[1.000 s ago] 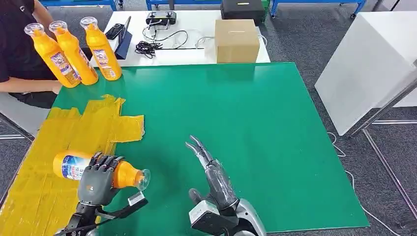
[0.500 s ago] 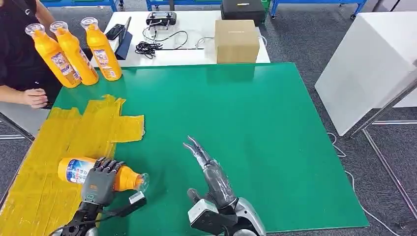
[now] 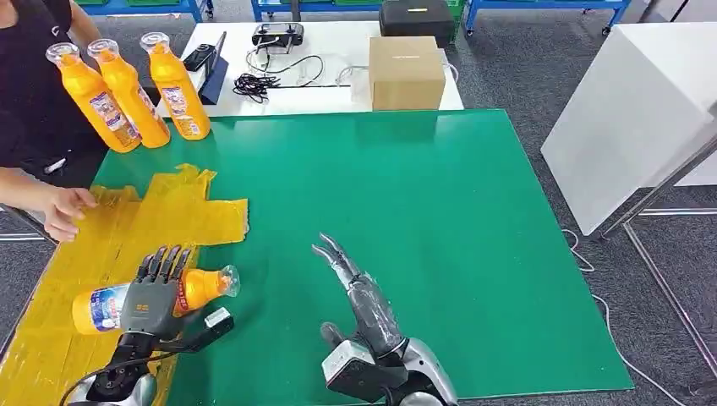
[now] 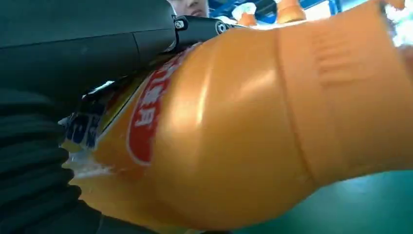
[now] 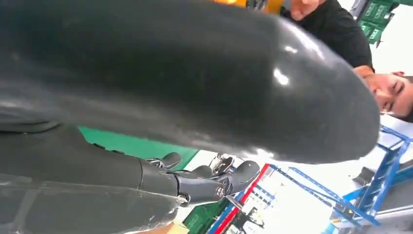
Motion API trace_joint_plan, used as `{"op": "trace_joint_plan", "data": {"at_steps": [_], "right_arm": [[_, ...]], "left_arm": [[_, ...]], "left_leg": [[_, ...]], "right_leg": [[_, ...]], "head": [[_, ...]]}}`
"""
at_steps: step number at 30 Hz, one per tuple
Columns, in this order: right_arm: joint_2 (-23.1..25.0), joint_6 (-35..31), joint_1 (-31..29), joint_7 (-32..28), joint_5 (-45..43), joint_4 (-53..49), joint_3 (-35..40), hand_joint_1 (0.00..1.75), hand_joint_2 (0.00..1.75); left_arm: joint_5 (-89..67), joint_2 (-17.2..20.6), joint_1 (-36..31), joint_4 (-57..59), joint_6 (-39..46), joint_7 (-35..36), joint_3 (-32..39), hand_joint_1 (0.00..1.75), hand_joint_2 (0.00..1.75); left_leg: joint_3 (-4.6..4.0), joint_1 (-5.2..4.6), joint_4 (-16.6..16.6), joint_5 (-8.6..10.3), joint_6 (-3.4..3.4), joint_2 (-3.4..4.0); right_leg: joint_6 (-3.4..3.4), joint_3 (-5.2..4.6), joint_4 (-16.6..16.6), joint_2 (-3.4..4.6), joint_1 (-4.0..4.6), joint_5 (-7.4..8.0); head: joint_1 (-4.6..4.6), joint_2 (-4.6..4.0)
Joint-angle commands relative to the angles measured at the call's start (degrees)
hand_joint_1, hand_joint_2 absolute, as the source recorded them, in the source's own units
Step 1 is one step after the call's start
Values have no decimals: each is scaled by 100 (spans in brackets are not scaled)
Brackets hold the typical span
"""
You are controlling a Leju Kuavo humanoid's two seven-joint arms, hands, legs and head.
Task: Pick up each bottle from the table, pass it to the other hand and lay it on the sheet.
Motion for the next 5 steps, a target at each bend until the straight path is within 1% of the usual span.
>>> {"op": "trace_joint_plan", "data": {"at_steps": [1, 4, 5], "right_arm": [[-141, -42, -84, 26, -19, 190, 55, 0, 0], [-164, -114, -22, 23, -18, 166, 32, 0, 0], [-164, -114, -22, 23, -18, 166, 32, 0, 0]], "left_arm": [[-51, -254, 186, -60, 517, 207, 271, 0, 0], [186, -355, 348, -580, 660, 3, 327, 0, 0], [186, -355, 348, -580, 660, 3, 327, 0, 0]], "left_leg": [[-1, 3, -5, 0, -1, 13], [-7, -1, -1, 0, 0, 3], [-16, 4, 1, -1, -1, 5]], "right_leg": [[4, -1, -11, 10, 2, 6], [3, -7, -4, 1, -1, 1], [5, -12, -9, 1, 4, 3]], "head": [[2, 0], [0, 0], [0, 0]]}}
